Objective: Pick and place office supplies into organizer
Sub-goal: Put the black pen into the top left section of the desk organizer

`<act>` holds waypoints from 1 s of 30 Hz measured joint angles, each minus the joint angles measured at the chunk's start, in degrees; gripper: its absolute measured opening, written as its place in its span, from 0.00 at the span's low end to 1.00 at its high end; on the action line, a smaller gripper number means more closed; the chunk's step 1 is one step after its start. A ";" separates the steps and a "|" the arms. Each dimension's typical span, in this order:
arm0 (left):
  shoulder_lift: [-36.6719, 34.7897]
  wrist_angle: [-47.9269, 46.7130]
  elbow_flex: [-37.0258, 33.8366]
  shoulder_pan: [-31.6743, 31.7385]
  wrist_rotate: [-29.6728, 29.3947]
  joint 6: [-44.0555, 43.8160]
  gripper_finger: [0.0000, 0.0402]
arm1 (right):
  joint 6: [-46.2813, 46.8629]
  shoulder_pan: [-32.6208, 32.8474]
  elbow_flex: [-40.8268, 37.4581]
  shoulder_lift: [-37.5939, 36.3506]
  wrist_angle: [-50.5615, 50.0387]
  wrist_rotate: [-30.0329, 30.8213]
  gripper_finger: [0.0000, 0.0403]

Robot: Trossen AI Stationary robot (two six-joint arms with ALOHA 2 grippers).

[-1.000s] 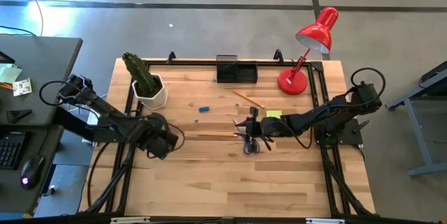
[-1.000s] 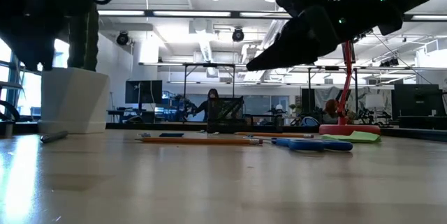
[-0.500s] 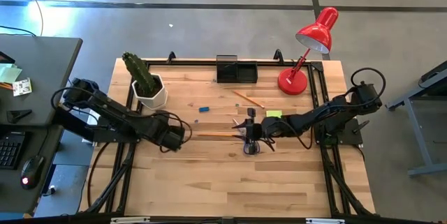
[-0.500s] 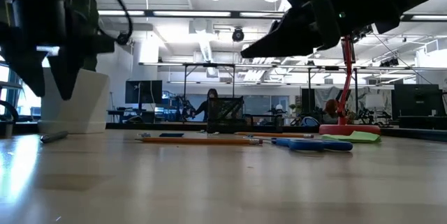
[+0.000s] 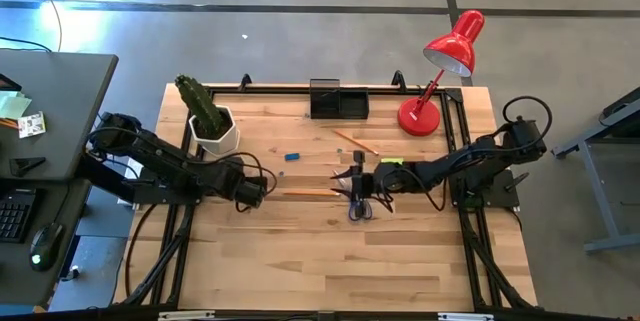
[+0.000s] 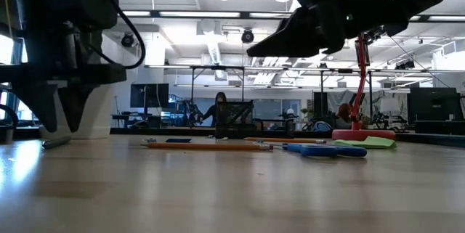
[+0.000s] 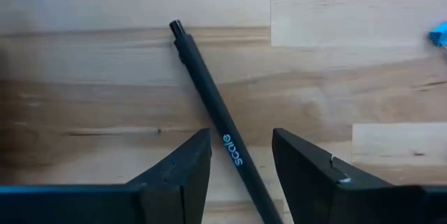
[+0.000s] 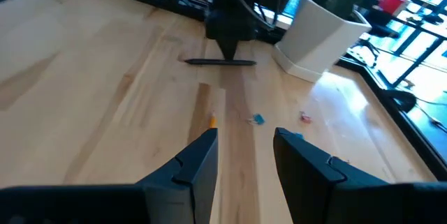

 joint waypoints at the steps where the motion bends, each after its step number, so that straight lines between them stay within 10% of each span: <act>1: 0.00 -0.05 0.00 -0.03 0.17 0.01 0.35 | -0.02 -0.09 0.00 0.00 0.03 -0.40 0.33; 30: 0.34 4.01 -4.16 -0.12 0.73 -1.48 0.35 | -1.23 -0.25 0.00 0.00 0.00 -1.20 0.33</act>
